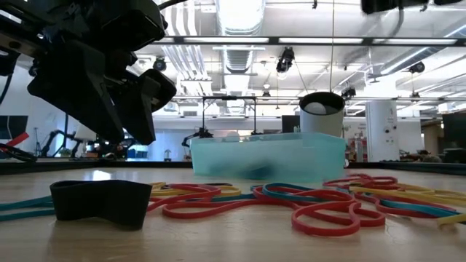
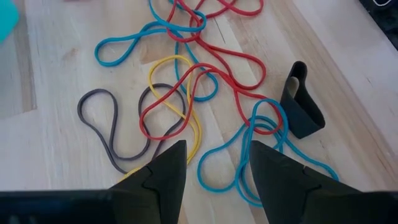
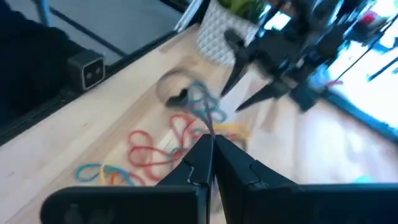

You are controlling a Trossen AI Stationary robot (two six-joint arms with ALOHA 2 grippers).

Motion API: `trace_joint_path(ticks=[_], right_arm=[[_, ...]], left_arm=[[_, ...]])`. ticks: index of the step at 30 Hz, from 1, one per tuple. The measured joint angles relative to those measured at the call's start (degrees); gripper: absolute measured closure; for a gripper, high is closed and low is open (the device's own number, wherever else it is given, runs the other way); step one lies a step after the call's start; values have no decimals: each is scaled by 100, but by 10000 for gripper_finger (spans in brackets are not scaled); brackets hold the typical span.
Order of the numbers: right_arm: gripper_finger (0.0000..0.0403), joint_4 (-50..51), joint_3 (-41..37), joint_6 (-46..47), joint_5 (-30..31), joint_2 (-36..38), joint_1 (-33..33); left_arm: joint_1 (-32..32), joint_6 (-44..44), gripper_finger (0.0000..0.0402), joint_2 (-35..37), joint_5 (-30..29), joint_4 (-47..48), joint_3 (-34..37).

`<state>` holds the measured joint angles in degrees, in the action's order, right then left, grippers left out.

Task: Pick and place rubber bands into bin
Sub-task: Put the violet rubber band into the blue bin, then put the red rubber band into the blue bin

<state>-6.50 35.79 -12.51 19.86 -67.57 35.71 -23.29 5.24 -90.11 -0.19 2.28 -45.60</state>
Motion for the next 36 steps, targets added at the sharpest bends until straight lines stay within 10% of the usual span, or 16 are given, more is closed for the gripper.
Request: trace_joint_path(ticks=[20, 36], right_arm=[[394, -221, -2, -99, 890, -402, -2054], [322, -448, 20, 482, -354, -1445, -3418]], left_arm=[[2, -762, 242, 0, -1156, -514, -79], [2, -755, 242, 0, -1361, -487, -76]])
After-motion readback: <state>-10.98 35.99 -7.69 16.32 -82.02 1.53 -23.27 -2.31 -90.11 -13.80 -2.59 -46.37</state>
